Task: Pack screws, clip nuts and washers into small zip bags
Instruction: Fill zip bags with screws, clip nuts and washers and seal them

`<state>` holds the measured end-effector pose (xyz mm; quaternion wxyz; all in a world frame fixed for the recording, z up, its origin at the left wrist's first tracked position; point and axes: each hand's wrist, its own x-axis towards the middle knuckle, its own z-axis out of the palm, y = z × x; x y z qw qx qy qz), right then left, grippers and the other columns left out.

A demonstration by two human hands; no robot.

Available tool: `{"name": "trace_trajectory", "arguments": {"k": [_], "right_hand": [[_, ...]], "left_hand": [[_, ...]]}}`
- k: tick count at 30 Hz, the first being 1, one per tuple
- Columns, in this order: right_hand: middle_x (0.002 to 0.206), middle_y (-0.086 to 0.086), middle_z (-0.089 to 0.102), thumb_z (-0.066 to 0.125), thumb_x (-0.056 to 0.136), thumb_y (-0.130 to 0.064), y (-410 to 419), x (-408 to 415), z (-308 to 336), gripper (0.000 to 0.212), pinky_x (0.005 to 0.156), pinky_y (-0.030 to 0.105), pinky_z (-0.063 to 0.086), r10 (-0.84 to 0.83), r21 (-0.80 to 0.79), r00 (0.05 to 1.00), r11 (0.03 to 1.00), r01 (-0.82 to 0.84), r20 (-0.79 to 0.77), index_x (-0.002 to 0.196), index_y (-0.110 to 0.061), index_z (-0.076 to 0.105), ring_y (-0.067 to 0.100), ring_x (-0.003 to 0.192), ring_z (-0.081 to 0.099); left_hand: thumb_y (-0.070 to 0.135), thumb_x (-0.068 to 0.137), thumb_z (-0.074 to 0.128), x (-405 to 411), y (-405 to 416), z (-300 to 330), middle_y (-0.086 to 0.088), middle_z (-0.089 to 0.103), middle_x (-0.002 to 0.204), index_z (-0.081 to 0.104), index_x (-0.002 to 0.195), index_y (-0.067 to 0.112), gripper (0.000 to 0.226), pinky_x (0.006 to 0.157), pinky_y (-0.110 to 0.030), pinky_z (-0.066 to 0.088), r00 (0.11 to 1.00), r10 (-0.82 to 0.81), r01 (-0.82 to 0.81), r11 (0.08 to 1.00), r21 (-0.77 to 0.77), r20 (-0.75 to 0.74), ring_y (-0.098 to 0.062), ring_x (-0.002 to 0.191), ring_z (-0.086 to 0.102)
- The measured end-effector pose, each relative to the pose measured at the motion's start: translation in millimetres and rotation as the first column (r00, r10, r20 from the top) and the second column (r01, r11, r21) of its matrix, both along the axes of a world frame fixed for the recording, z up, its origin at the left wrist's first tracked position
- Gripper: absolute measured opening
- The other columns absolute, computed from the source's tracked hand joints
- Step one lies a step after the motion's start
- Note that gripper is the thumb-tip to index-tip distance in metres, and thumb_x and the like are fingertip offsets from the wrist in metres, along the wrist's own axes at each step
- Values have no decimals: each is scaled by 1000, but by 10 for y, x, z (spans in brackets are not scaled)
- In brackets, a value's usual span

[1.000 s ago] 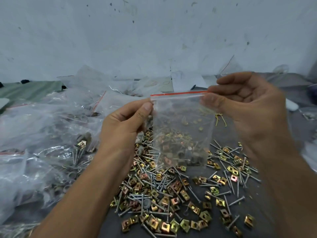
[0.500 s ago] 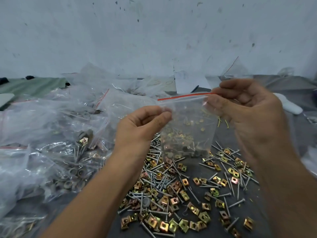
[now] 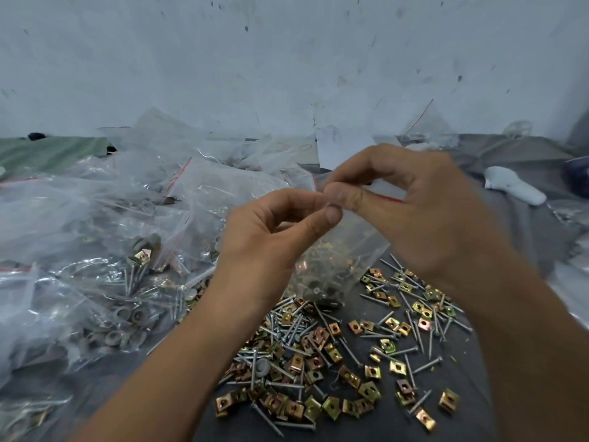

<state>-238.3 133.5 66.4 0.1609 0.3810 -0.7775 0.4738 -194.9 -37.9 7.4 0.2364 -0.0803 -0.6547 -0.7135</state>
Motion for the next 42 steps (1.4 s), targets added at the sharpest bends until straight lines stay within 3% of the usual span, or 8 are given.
{"name": "trace_trajectory", "arguments": {"k": [6,10,14,17,27,33,39,42], "right_hand": [[83,-15,77,83,87,-28,15,-55,-53,4,78,15,52,-57,-244,997,967,69,56,88,-29,79,1,83,72],[84,-2,78,81,90,-27,18,-91,-38,4,72,25,56,-26,-379,993,923,69,119,91,-23,79,9,78,70],[91,-15,74,76,91,-42,110,-108,-55,16,80,17,52,-28,-164,994,985,45,107,99,-28,74,3,89,70],[90,-14,74,81,89,-35,148,-123,-94,13,86,24,56,-38,7,996,999,38,77,96,-27,74,4,91,71],[80,-11,73,84,87,-21,53,-102,-95,9,73,14,49,4,0,1000,1000,-4,26,90,-23,75,2,77,69],[84,-10,75,83,87,-29,32,-140,-126,10,80,26,57,23,-15,999,1000,-22,24,92,-25,75,7,82,72],[84,-1,77,81,89,-27,255,-282,-193,5,85,55,59,8,-27,988,1000,-4,155,92,-27,77,26,84,72],[79,-1,77,84,83,-23,290,-278,-198,7,78,38,60,13,-45,984,999,-5,180,85,-26,79,21,78,72]], "left_hand": [[25,80,84,7,10,-2,-7,82,85,86,92,15,16,80,-19,59,997,70,-70,998,1,19,-17,87,80],[31,83,82,15,23,-35,-6,82,87,85,95,16,20,87,-32,63,995,83,-83,996,-13,49,-20,89,79],[28,89,80,1,6,-30,-7,82,89,83,96,14,16,83,-30,61,996,87,-88,996,11,26,-19,87,77],[28,89,80,3,-32,-31,-7,81,89,83,97,14,17,77,-24,59,996,93,-93,995,36,7,-15,85,75],[30,79,86,3,-94,18,-6,78,89,83,93,20,17,74,-24,56,995,73,-66,994,86,-75,-17,84,69],[19,78,85,17,-121,51,-3,81,86,82,94,10,18,73,-18,55,990,101,-90,990,109,-97,-10,79,72],[25,73,87,20,-182,43,-7,82,87,82,97,4,32,67,-17,55,981,188,-181,977,113,-50,-9,78,75],[30,71,87,28,-198,66,-6,82,88,82,98,4,37,69,-16,55,980,194,-190,978,81,-45,-9,81,76]]}}
